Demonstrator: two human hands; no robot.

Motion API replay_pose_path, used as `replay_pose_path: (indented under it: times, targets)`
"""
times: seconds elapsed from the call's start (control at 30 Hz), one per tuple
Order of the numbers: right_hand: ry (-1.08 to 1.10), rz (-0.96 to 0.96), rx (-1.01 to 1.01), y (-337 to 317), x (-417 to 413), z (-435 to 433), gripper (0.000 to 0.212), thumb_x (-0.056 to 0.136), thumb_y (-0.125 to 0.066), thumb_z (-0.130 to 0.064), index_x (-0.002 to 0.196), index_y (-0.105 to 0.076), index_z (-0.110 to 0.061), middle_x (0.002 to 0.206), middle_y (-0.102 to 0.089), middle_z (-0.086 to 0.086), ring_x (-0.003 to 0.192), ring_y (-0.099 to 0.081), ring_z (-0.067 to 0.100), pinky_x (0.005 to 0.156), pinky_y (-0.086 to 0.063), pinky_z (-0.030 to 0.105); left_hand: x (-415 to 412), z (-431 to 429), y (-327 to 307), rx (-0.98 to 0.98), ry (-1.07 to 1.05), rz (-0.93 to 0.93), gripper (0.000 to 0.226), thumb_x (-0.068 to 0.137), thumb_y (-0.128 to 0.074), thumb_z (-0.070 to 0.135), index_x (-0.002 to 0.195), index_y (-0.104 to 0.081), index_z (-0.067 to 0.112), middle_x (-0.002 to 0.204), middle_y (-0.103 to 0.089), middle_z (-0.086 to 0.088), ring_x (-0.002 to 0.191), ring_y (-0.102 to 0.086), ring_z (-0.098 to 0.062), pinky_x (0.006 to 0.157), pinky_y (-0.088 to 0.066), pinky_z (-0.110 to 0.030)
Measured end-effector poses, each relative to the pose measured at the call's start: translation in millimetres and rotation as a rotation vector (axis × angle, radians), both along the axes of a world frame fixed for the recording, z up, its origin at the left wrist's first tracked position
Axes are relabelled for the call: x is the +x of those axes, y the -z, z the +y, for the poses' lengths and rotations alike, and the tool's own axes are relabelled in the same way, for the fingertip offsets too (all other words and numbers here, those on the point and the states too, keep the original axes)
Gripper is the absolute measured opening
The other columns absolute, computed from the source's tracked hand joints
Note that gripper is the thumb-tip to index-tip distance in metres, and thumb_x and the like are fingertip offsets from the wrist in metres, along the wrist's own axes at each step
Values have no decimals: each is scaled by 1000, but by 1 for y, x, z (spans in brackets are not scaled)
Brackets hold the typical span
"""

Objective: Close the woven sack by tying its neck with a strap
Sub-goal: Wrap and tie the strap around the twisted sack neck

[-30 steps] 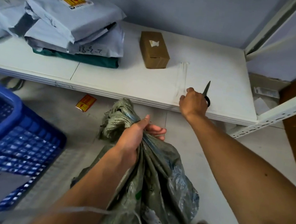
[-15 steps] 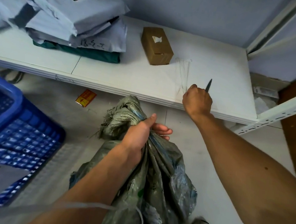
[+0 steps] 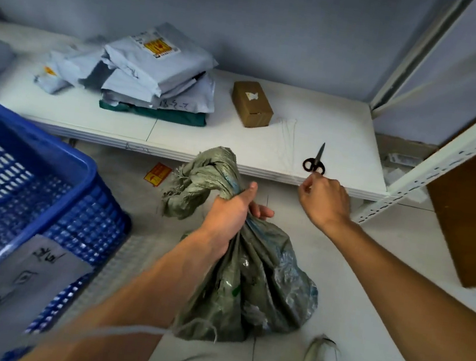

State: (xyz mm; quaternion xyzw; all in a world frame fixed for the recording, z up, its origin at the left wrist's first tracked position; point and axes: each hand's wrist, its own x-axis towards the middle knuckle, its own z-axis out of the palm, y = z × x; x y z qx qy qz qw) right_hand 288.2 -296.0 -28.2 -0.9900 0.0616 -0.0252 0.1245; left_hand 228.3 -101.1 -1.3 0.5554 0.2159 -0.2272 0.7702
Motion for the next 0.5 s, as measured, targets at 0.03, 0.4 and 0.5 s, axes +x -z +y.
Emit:
replay_pose_path:
  times: [0.03, 0.4, 0.5]
  targets:
    - [-14, -3, 16, -10, -12, 2, 21, 94, -57, -23, 103, -71, -11, 104, -73, 18, 98, -67, 39, 74, -49, 36, -9, 0, -12, 39, 13, -46, 54, 100, -56, 41, 57, -52, 9, 89, -78, -16, 94, -74, -29, 99, -53, -45]
    - [-6, 92, 460, -96, -205, 41, 11, 89, -65, -25, 78, -65, -26, 81, -71, -9, 73, -68, 16, 72, -57, 39, -147, 19, -89, 349, 180, -157, 63, 99, -41, 60, 91, -81, 11, 93, -78, -4, 89, -70, -17, 72, -53, -19]
    - [3, 77, 520, -109, -250, 54, 13, 91, -64, -28, 77, -63, -28, 75, -72, -7, 65, -69, 16, 68, -58, 42, -171, 33, -99, 282, 143, -139, 58, 98, -46, 59, 100, -79, 11, 99, -79, -2, 102, -71, -19, 94, -55, -33]
